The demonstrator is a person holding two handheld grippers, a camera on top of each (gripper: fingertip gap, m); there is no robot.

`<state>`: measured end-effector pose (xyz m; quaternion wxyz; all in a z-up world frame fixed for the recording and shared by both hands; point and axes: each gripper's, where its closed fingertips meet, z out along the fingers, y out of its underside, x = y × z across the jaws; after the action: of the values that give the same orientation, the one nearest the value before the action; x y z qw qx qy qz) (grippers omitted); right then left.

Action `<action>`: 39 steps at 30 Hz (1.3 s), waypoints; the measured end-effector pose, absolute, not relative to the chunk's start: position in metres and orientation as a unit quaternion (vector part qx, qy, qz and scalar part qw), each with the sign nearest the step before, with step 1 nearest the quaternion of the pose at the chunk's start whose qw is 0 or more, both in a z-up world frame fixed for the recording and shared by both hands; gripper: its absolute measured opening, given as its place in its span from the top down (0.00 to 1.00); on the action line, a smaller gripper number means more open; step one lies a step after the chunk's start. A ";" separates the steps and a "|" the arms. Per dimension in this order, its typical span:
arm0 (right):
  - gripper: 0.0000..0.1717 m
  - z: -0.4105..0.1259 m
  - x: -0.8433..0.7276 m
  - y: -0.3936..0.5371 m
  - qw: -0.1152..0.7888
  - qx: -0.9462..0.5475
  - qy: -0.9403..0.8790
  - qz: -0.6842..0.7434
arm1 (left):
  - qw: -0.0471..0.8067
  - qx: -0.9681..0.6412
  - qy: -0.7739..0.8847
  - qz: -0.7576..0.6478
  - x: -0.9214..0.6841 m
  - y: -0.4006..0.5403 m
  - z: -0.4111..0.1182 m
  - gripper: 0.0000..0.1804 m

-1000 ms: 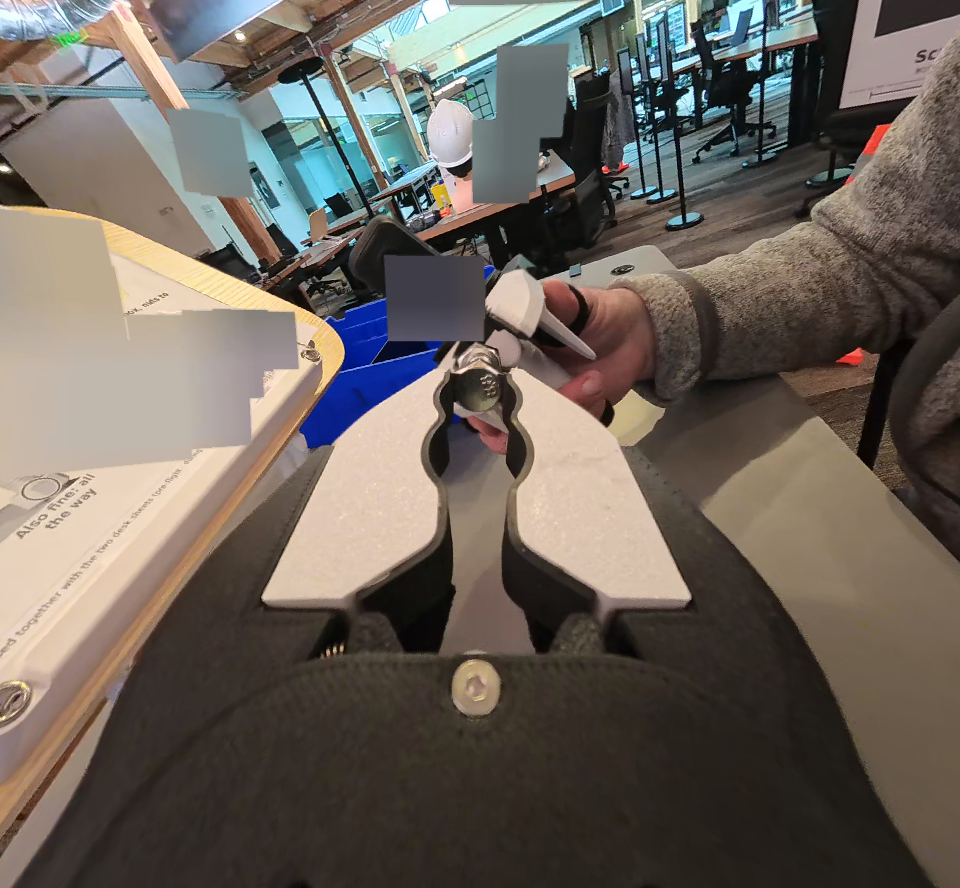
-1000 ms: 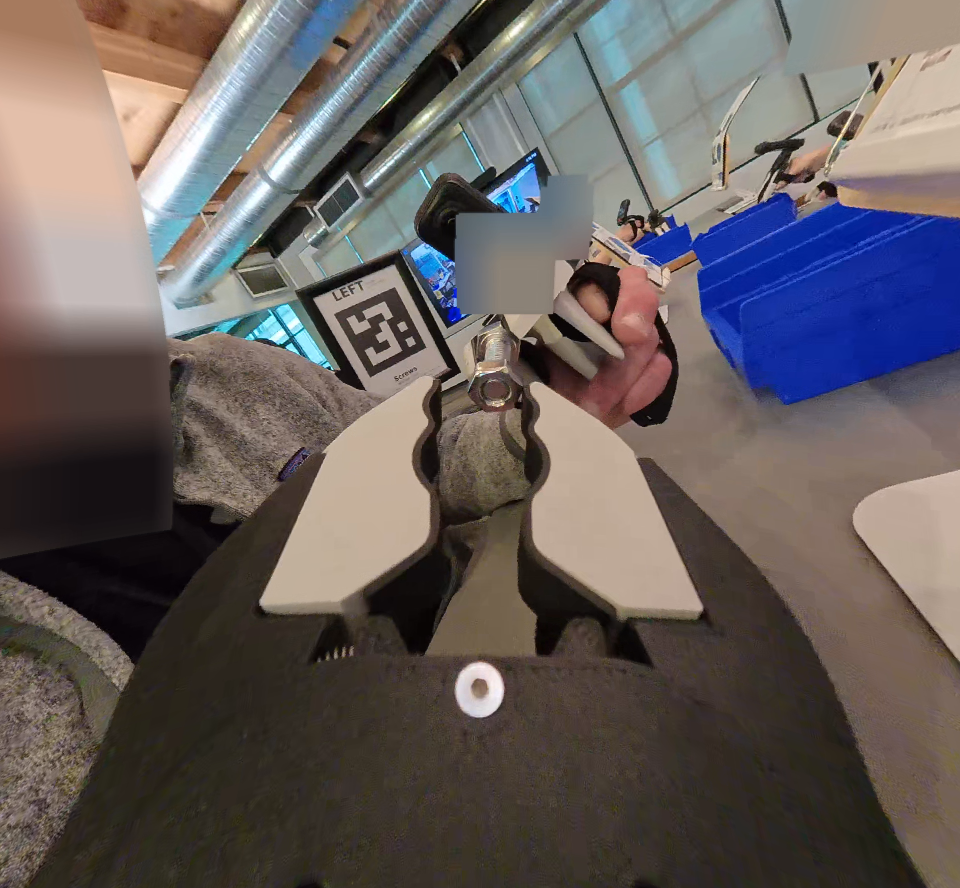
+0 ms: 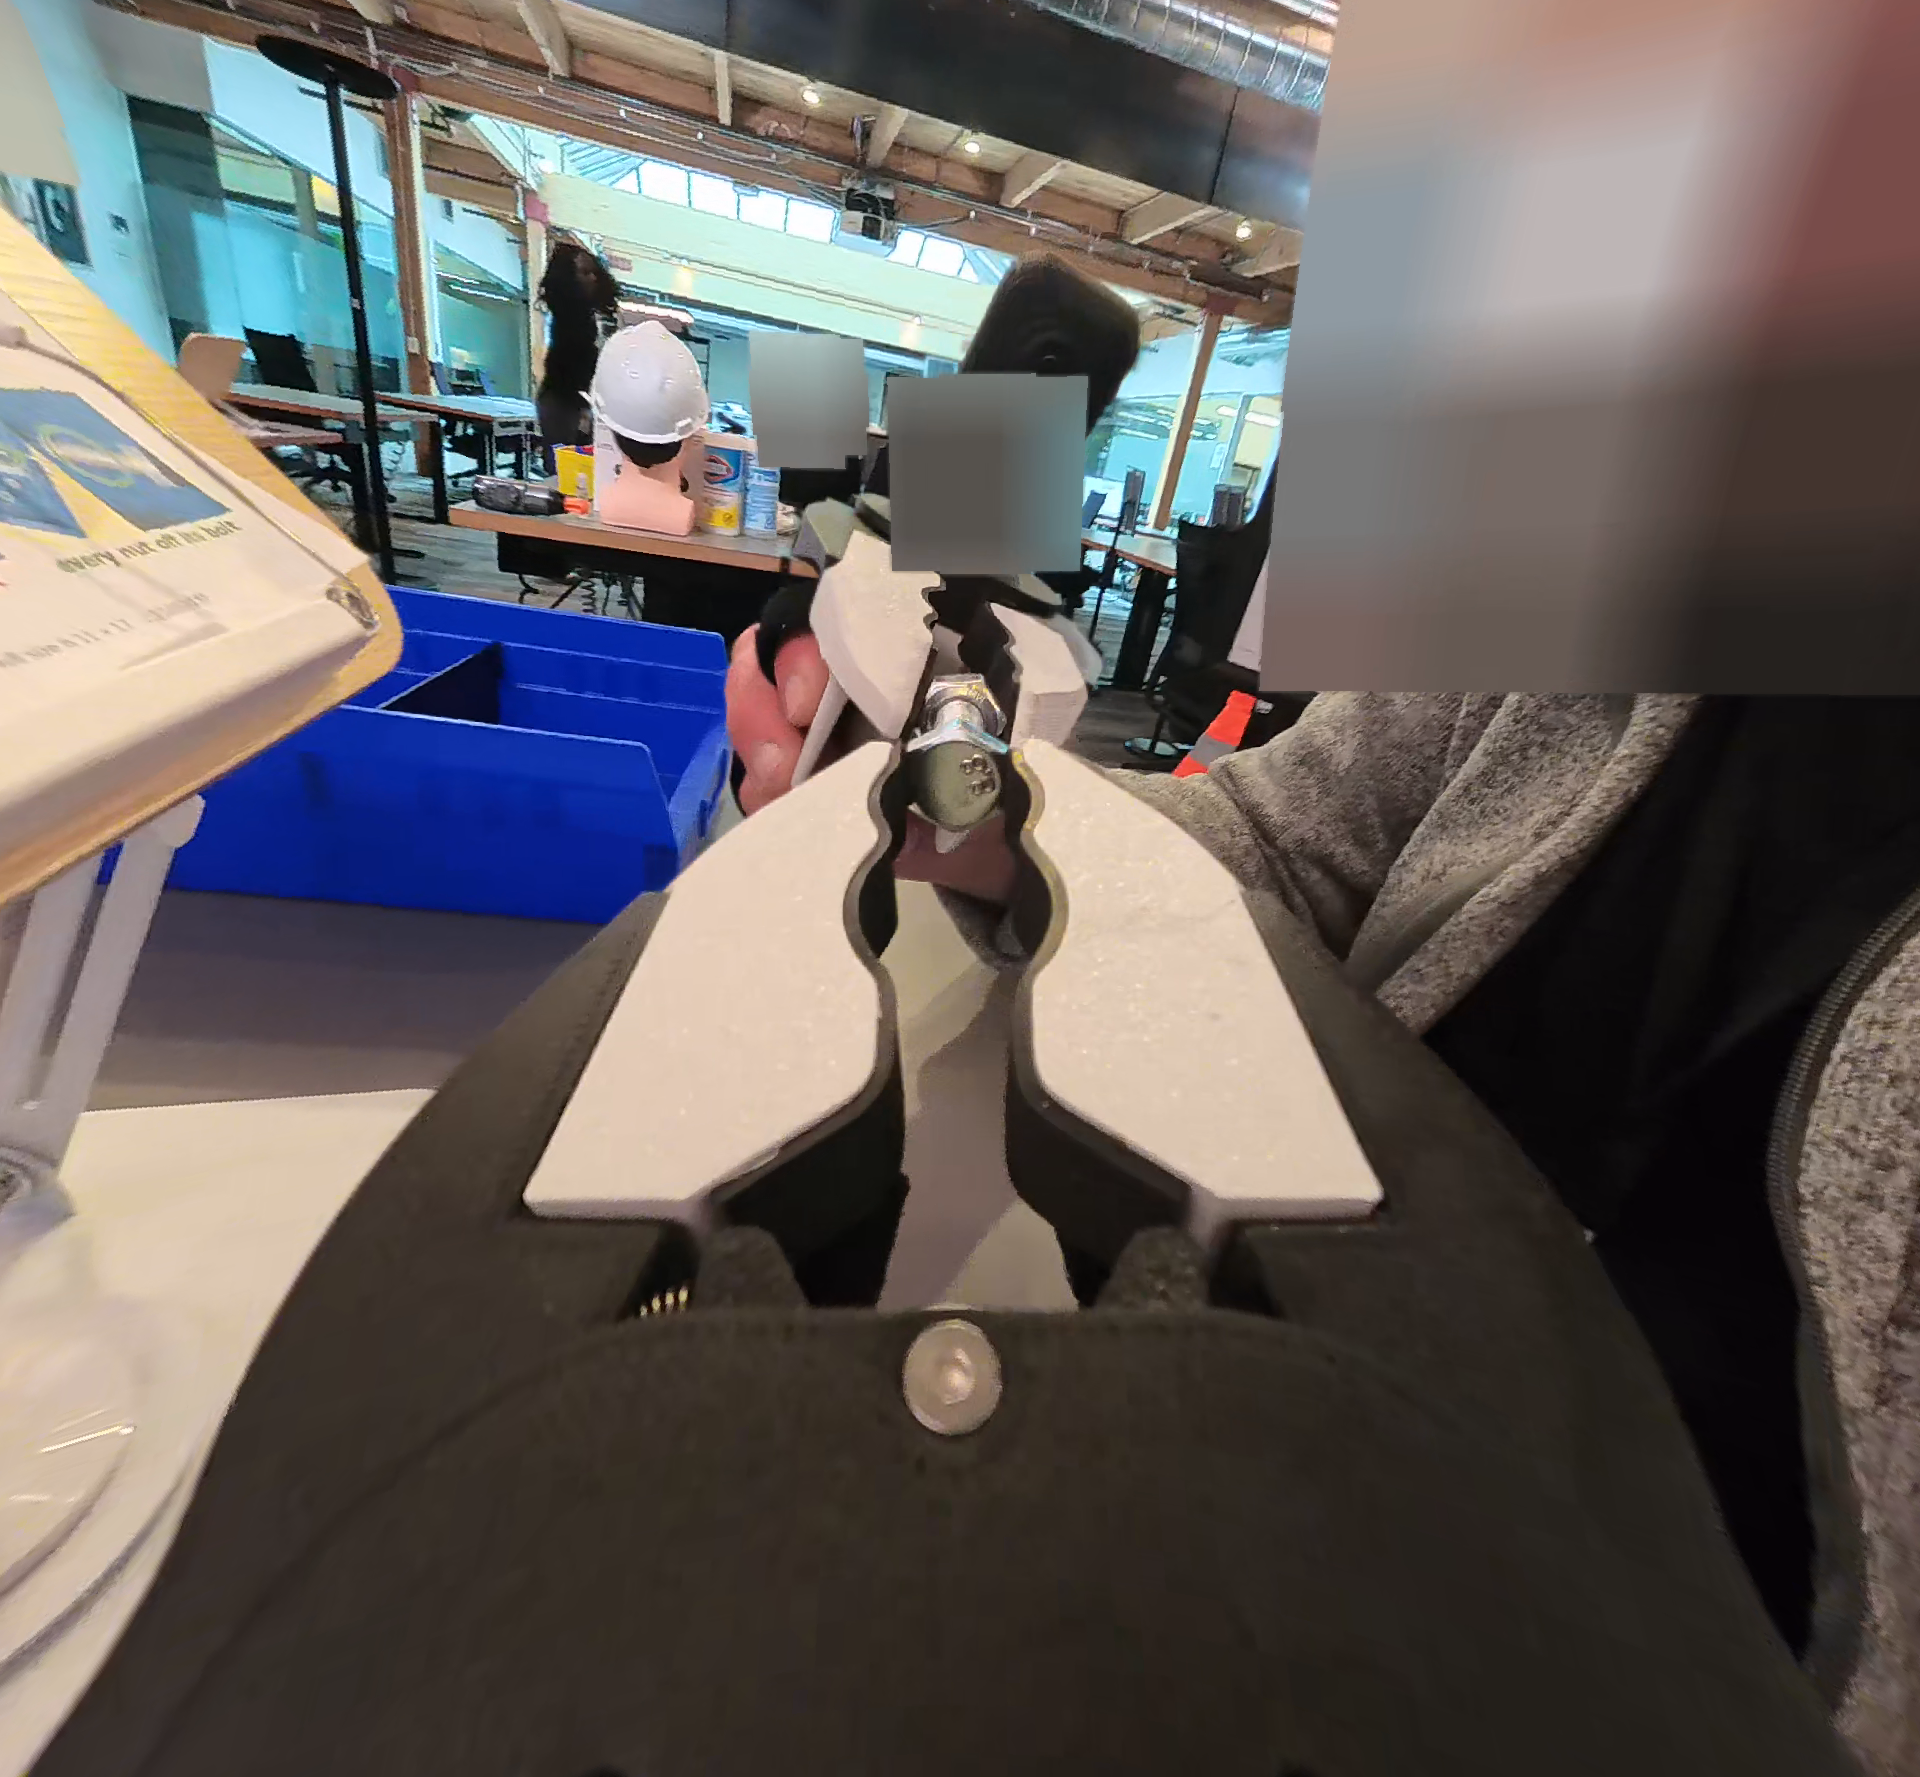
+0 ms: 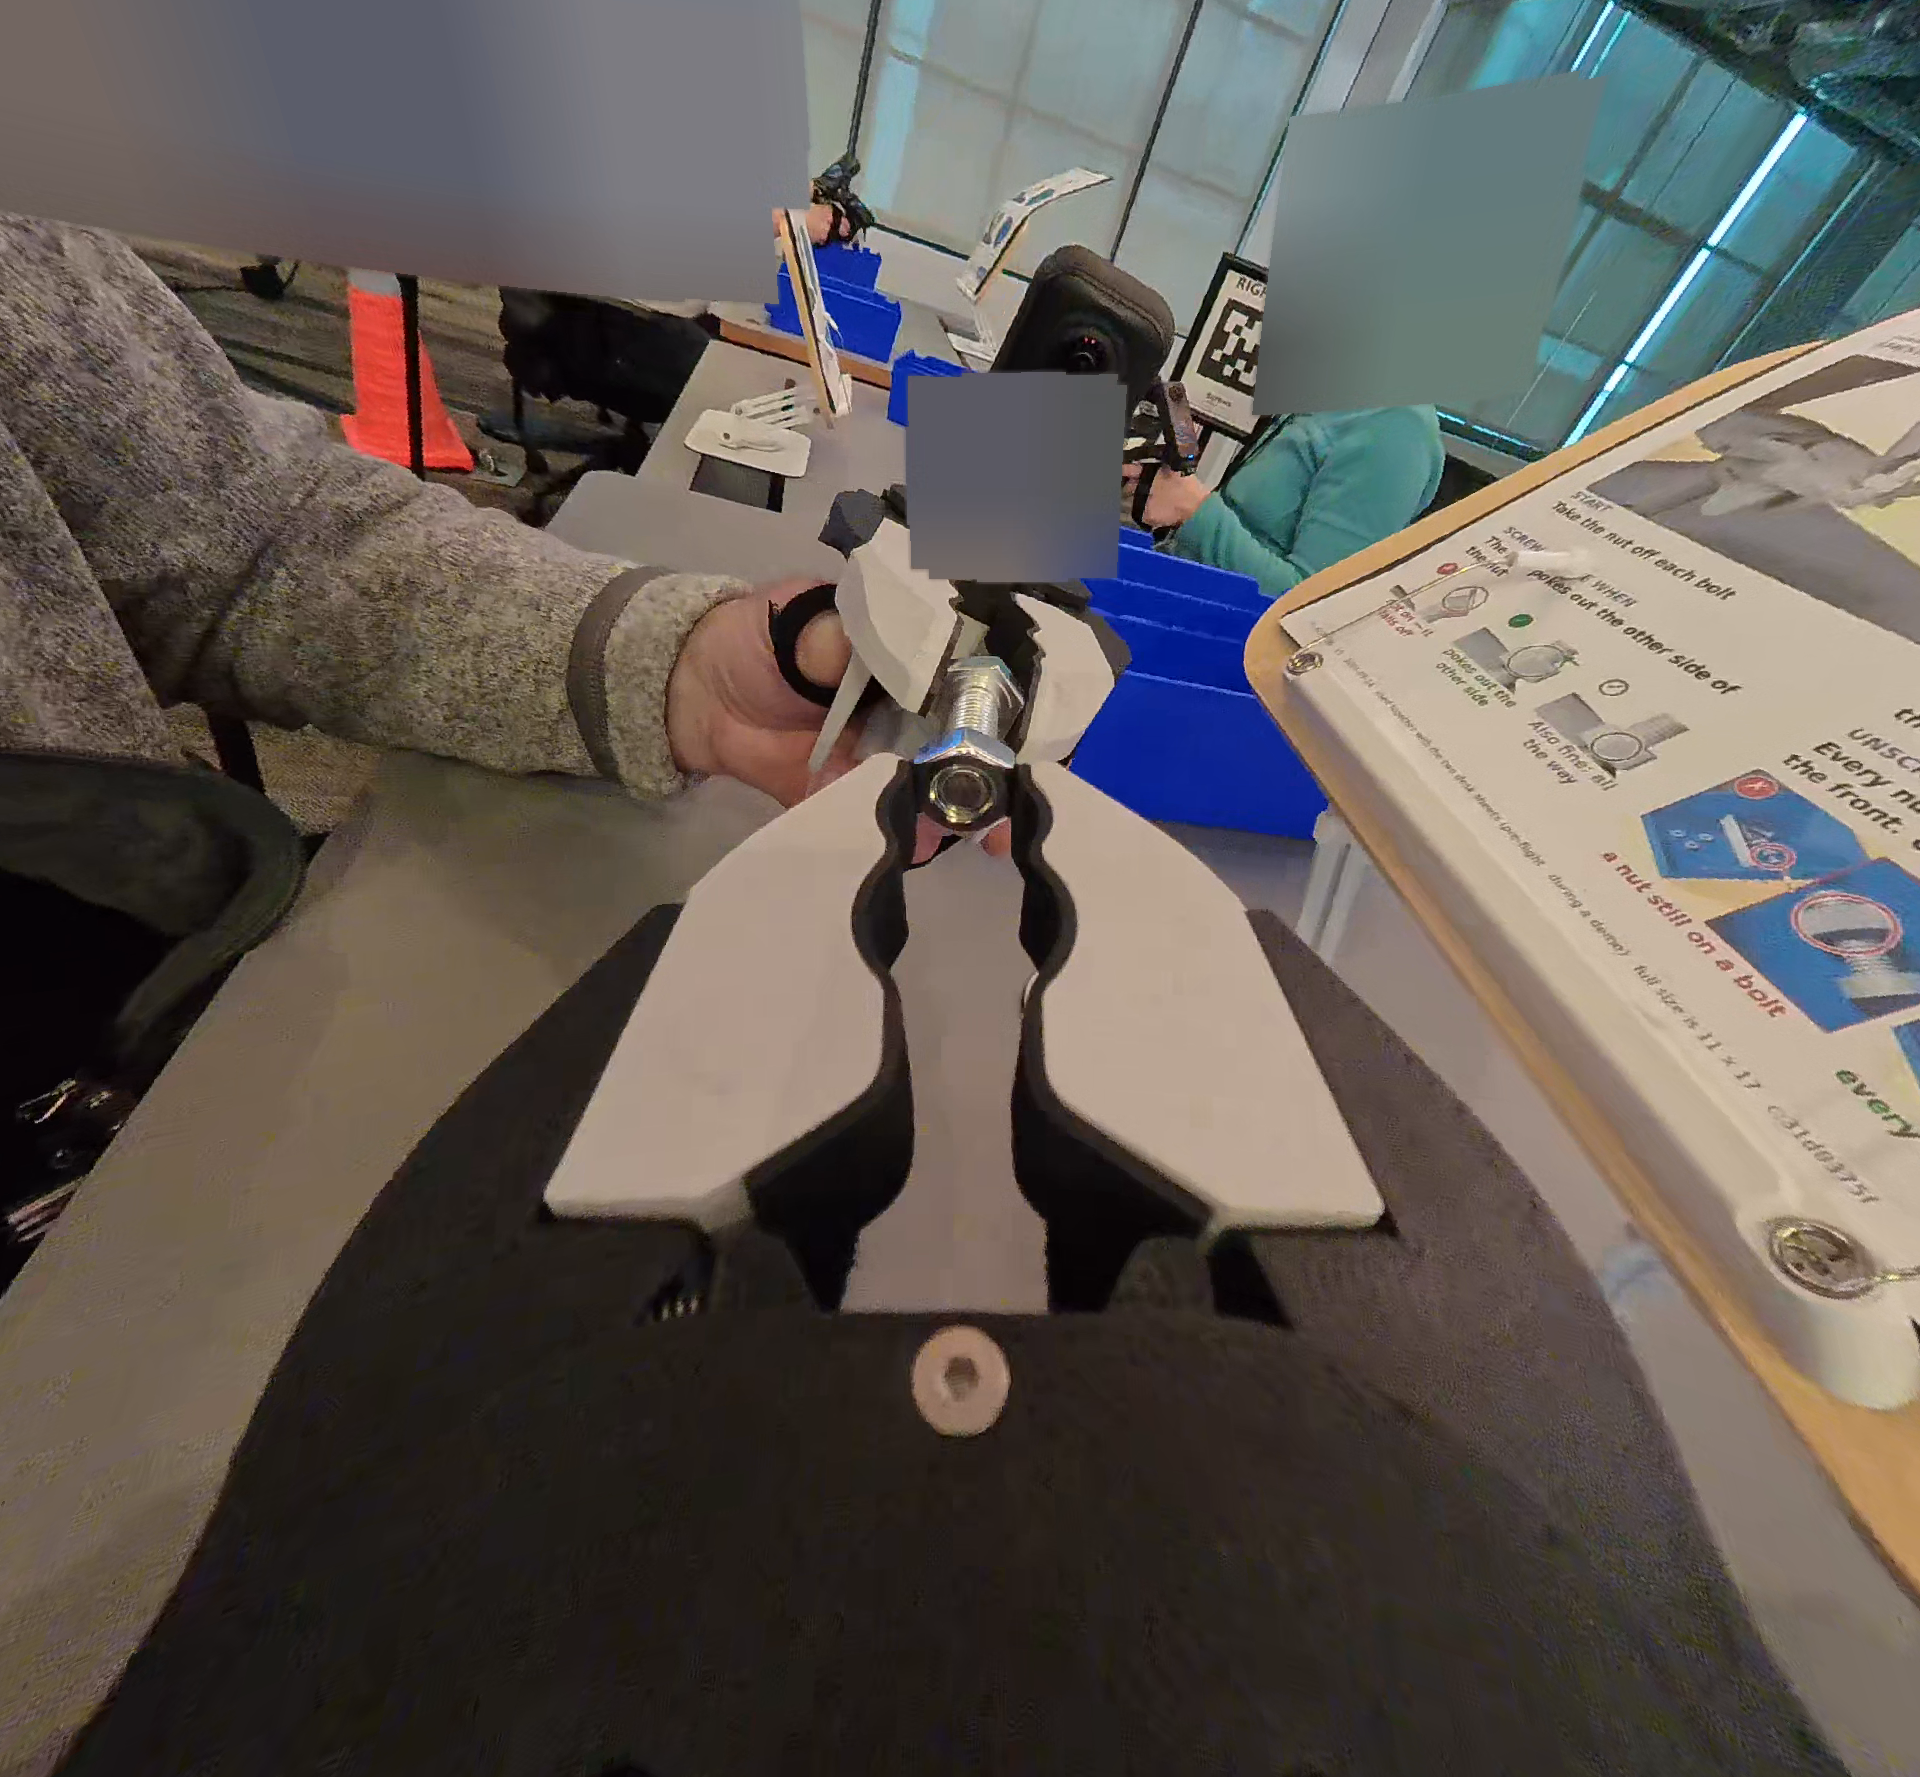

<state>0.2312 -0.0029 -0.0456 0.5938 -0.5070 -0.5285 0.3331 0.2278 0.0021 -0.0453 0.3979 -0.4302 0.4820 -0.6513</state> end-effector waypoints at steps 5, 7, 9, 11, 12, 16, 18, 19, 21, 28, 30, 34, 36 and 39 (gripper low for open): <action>0.90 -0.045 0.233 -0.002 0.596 -0.505 -0.533 0.326 | 0.374 -0.425 0.471 -0.676 0.228 0.001 -0.045 0.90; 0.90 -0.045 0.233 -0.001 0.590 -0.509 -0.517 0.354 | 0.383 -0.427 0.472 -0.670 0.228 0.002 -0.045 0.90; 0.90 -0.044 0.233 -0.001 0.581 -0.511 -0.502 0.386 | 0.390 -0.424 0.476 -0.665 0.228 0.002 -0.044 0.91; 0.90 -0.043 0.233 0.000 0.575 -0.513 -0.489 0.408 | 0.403 -0.425 0.481 -0.653 0.228 0.003 -0.044 0.89; 0.90 -0.043 0.233 0.001 0.571 -0.514 -0.482 0.420 | 0.408 -0.423 0.485 -0.648 0.228 0.002 -0.043 0.88; 0.90 -0.041 0.236 0.003 0.541 -0.521 -0.442 0.490 | 0.463 -0.420 0.499 -0.600 0.228 0.006 -0.040 0.81; 0.90 -0.040 0.239 0.005 0.501 -0.522 -0.404 0.560 | 0.523 -0.427 0.525 -0.518 0.227 0.014 -0.042 0.79; 0.90 -0.041 0.240 0.007 0.479 -0.521 -0.384 0.593 | 0.551 -0.423 0.541 -0.475 0.227 0.015 -0.042 0.78; 0.90 -0.046 0.241 0.009 0.440 -0.524 -0.357 0.636 | 0.594 -0.420 0.576 -0.374 0.226 0.019 -0.044 0.79; 0.90 -0.054 0.233 0.004 0.369 -0.525 -0.340 0.688 | 0.617 -0.389 0.644 -0.231 0.228 0.015 -0.056 0.89; 0.90 -0.055 0.233 0.004 0.356 -0.522 -0.332 0.701 | 0.617 -0.388 0.644 -0.232 0.228 0.014 -0.057 0.89; 0.90 -0.057 0.232 0.004 0.384 -0.527 -0.357 0.669 | 0.578 -0.422 0.630 -0.301 0.228 0.014 -0.058 0.90; 0.90 -0.056 0.232 0.005 0.438 -0.533 -0.393 0.608 | 0.532 -0.459 0.601 -0.382 0.228 0.014 -0.057 0.89; 0.90 -0.052 0.233 0.006 0.528 -0.530 -0.458 0.480 | 0.450 -0.490 0.540 -0.516 0.230 0.013 -0.054 0.89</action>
<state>0.2335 0.0055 -0.0522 0.5279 -0.5301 -0.4577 0.4804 0.2298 0.0127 -0.0538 0.4500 -0.4901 0.5397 -0.5158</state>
